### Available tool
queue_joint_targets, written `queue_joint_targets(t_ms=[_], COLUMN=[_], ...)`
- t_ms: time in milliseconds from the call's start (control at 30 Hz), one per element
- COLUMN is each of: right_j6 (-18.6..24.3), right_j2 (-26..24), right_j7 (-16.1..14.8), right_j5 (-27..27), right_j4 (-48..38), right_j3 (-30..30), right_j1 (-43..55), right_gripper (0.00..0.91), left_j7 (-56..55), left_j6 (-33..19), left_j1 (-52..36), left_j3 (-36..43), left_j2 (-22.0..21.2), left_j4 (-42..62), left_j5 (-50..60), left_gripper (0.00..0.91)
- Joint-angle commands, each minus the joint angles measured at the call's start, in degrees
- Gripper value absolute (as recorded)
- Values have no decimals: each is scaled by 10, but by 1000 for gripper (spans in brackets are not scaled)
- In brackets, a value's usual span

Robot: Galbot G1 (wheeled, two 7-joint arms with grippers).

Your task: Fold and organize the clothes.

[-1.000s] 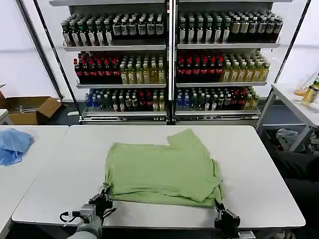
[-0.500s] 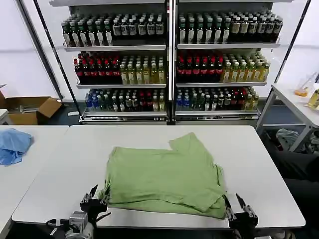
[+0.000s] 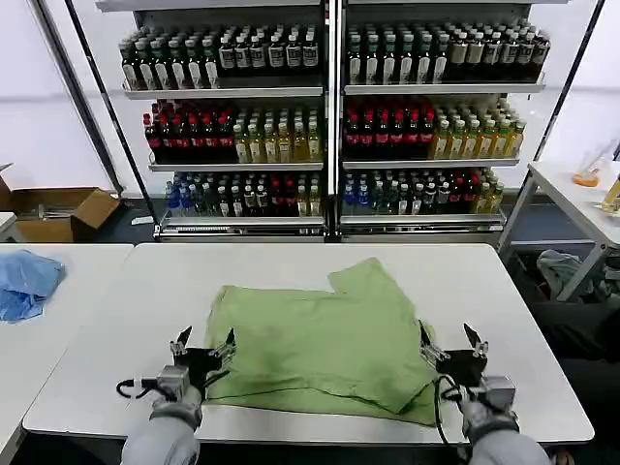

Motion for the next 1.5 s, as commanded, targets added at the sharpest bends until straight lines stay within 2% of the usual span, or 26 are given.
queue_joint_targets(t_ms=[33,300,600,833,1167,1200,1233,1267,1300,1333,1400,1500], right_j6=[-35,-51,-68,-74,-87,-87,-87,-86,-86,-87,-86,-86], right_j2=[-6,18,54,87,134,137,141,143,146,149,155,163], right_j7=[24,32,38,40,35,33,32,32,31,29,24,19], right_j5=[84,113,141,146,159,160,161,163,167,174,176,181], right_j4=[-180,-257,-345,-407,-487,-493,-500,-507,-512,-522,-537,-552], right_j3=[-103,-150,-196,-214,-213,-212,-212,-211,-211,-210,-209,-207], right_j1=[251,329,403,449,468,468,469,470,471,473,476,479], right_gripper=[907,907,907,907,907,675,272,131,0,0,0,0], left_j7=[16,20,13,6,-8,-8,-8,-9,-11,-11,-10,-9], left_j6=[31,32,33,34,35,35,35,35,35,35,34,34], left_j1=[-235,-317,-361,-369,-341,-337,-335,-329,-328,-326,-319,-311], left_j3=[36,68,81,83,81,81,82,81,80,78,76,76], left_j2=[-64,-71,-63,-60,-42,-41,-40,-39,-39,-38,-36,-32], left_j4=[227,344,424,441,406,400,397,394,392,391,386,377], left_j5=[52,78,84,59,6,1,-3,-11,-16,-22,-29,-35], left_gripper=[907,907,907,907,907,887,605,413,131,71,30,30])
